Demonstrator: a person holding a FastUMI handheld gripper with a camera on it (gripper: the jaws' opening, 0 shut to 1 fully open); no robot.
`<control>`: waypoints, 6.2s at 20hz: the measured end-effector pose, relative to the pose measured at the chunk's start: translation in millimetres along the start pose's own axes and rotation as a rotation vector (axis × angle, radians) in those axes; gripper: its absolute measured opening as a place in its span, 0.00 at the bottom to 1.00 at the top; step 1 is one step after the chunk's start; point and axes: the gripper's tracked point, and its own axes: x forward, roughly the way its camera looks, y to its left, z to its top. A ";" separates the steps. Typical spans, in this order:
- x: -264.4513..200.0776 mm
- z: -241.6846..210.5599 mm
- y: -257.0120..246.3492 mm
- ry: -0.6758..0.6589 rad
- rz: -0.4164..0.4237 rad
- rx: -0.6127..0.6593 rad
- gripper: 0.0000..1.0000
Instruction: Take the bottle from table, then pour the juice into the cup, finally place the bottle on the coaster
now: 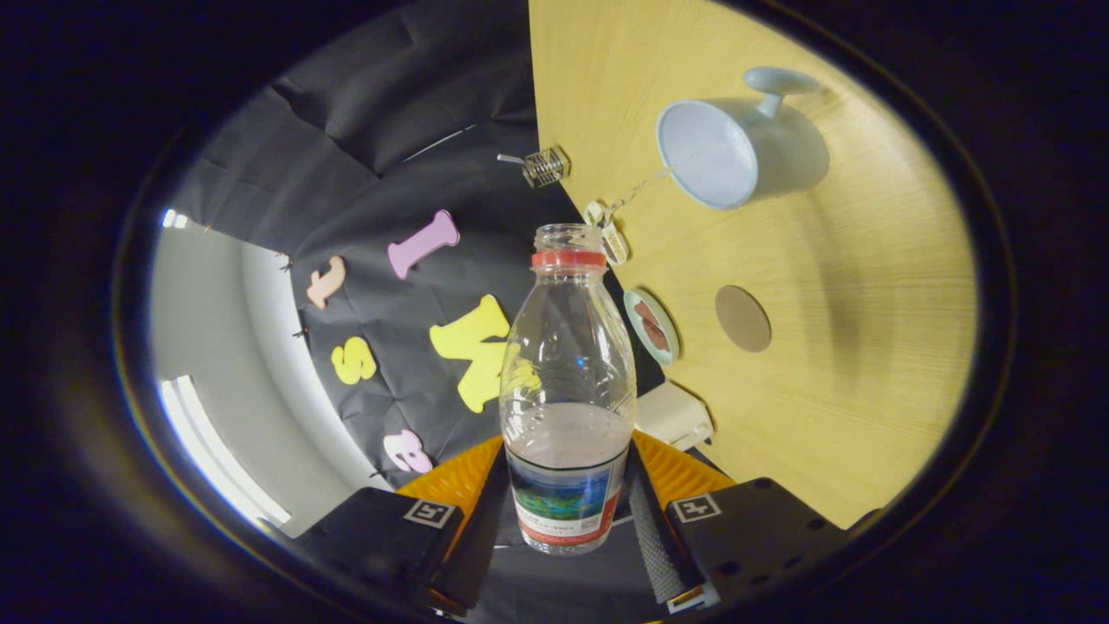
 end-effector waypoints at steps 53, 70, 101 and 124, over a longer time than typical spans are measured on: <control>-11.3 -14.2 -13.7 0.061 -0.028 -0.320 0.75; -72.8 -27.6 -12.5 0.100 -0.016 -1.760 0.76; 160.5 16.6 -97.2 0.052 -0.228 -2.029 0.77; 159.3 15.8 -118.0 0.109 -0.209 -2.030 1.00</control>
